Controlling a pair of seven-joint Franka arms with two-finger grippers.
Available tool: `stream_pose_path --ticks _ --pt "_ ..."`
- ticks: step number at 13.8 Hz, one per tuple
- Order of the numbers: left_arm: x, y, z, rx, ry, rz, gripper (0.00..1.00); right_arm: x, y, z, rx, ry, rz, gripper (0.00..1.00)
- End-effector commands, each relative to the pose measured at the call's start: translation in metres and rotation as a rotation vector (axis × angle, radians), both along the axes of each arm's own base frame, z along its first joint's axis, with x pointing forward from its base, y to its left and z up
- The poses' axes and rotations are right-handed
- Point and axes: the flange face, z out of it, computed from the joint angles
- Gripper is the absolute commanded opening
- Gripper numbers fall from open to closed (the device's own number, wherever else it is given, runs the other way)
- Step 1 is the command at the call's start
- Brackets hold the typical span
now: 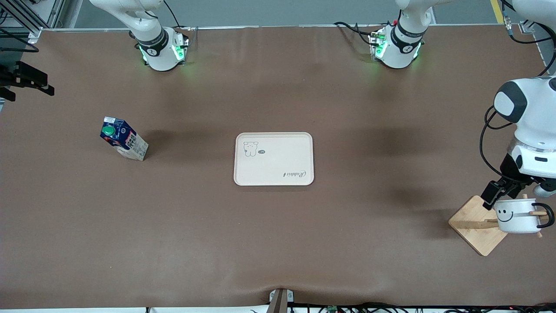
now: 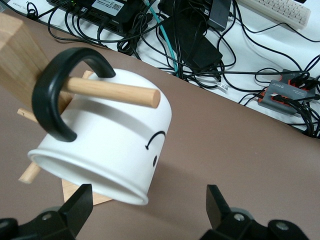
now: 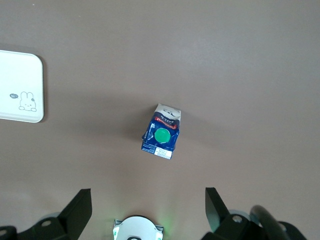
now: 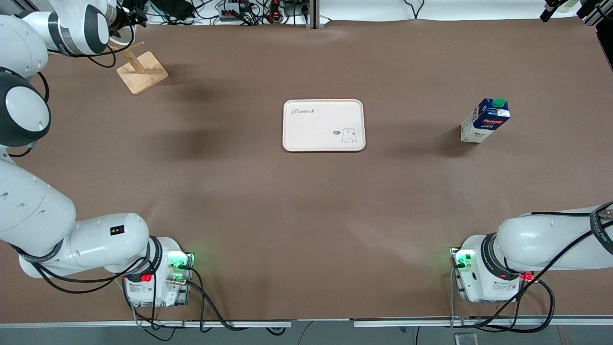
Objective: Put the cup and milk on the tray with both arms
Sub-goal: 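Grasp the white mug rim with the left gripper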
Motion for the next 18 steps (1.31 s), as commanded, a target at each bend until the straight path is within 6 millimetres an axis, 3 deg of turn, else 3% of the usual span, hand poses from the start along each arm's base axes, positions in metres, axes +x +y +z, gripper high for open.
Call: stream_pose_path --ticks 1,15,17,18 --pt "0.006 0.003 0.005 0.007 -0.029 0.002 0.91 0.001 -0.001 0.004 0.023 -0.009 0.003 1.0" --pt "0.015 0.002 0.002 0.018 -0.048 -0.019 0.17 0.002 0.001 0.007 0.024 -0.017 0.006 1.0" --pt "0.016 -0.001 0.002 0.027 -0.045 -0.033 0.0 0.002 -0.002 0.006 0.024 -0.016 0.001 1.0" --pt "0.016 -0.005 0.002 0.037 -0.043 -0.044 0.0 0.002 -0.005 0.006 0.021 -0.014 -0.005 1.0"
